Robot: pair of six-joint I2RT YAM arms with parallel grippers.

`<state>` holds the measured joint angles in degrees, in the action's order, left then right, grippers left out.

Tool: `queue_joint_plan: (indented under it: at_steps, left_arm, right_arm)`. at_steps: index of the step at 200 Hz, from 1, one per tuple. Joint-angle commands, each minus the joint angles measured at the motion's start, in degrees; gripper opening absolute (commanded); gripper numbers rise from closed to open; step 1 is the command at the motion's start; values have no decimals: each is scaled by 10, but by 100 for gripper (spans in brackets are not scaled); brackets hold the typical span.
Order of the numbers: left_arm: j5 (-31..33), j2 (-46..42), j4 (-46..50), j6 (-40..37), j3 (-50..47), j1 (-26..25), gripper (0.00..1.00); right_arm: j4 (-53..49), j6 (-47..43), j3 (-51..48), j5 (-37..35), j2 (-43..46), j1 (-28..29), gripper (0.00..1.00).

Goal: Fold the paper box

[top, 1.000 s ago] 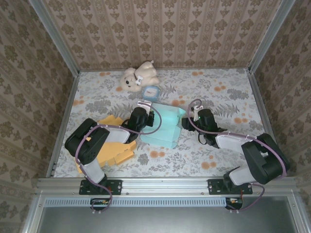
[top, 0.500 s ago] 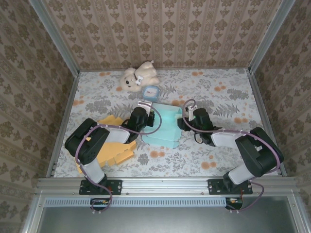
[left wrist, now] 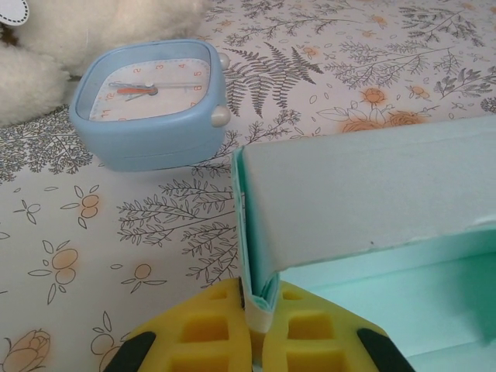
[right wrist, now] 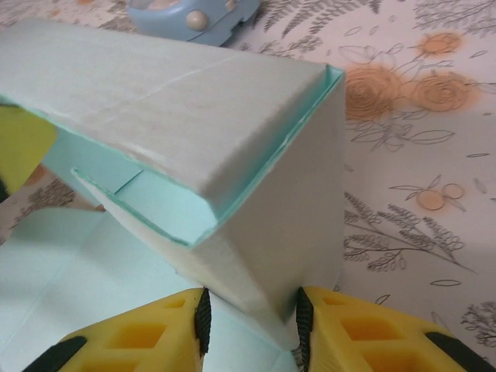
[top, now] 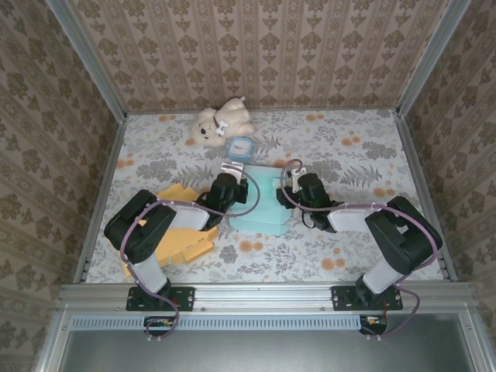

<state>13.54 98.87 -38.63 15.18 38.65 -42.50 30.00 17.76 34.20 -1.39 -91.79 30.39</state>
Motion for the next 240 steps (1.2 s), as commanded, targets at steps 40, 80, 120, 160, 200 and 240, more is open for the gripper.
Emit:
queue_joint_plan:
  at_steps: [40,80,120,160,200,240]
  left_arm:
    - [-15,-3,19,11,15,-34,0]
    - [-48,-2,25,19,15,-35,0]
    - [-48,-18,43,36,14,-35,0]
    - [18,-27,125,98,39,-40,0]
    - [100,-30,187,132,58,-41,0]
    - [114,-36,199,141,64,-42,0]
  right_arm:
    - [38,-13,48,-130,-38,26,31]
    - [87,-44,48,-160,-71,26,31]
    - [135,-44,41,-191,-100,26,25]
    - [30,5,73,-354,-111,39,15]
    - [-100,86,86,-537,-95,46,14]
    - [-165,100,104,-590,-88,46,16]
